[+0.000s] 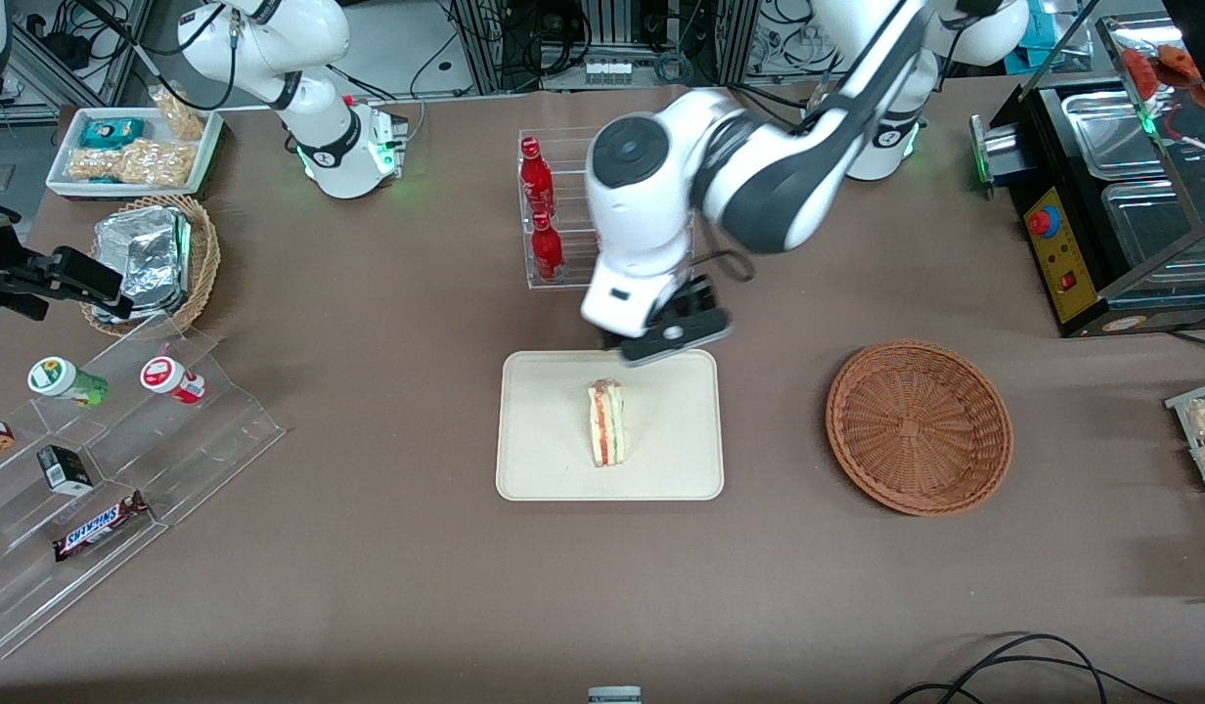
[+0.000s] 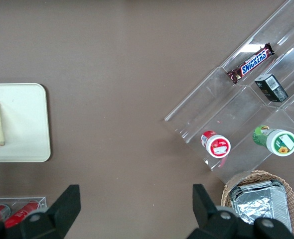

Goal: Place sandwich from basket to tray

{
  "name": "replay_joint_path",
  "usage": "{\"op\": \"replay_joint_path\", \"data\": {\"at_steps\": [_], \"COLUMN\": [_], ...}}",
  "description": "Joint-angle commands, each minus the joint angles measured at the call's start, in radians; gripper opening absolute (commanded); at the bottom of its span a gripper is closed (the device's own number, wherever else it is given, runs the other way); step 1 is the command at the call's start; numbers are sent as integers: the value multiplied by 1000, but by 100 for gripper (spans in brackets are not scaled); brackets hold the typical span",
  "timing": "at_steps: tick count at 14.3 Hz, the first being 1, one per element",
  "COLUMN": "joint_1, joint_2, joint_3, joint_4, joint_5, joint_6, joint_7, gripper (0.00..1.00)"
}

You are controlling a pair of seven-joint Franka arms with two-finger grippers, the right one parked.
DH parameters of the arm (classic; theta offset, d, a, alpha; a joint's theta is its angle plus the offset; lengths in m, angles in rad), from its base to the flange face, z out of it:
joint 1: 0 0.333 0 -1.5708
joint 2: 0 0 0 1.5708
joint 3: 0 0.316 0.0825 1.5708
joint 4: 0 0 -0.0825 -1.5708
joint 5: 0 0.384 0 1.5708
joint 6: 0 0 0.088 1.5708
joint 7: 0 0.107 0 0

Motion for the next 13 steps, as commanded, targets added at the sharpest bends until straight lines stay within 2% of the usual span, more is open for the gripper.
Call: {"op": "replay_joint_path", "data": {"at_steps": [1, 4, 7, 11, 12, 13], "joint_1": [93, 201, 299, 434, 474, 495], "joint_2": [-40, -88, -218, -350, -382, -405], "joint_3": [-1, -1, -1, 1, 2, 7], "joint_4": [-85, -166, -309, -404, -427, -433], "joint_5": [-16, -22, -93, -174, -215, -225], "joint_6": [-34, -31, -31, -41, -45, -47], "joint_7": [25, 123, 296, 503, 590, 676], "gripper": [100, 100, 100, 100, 100, 100]}}
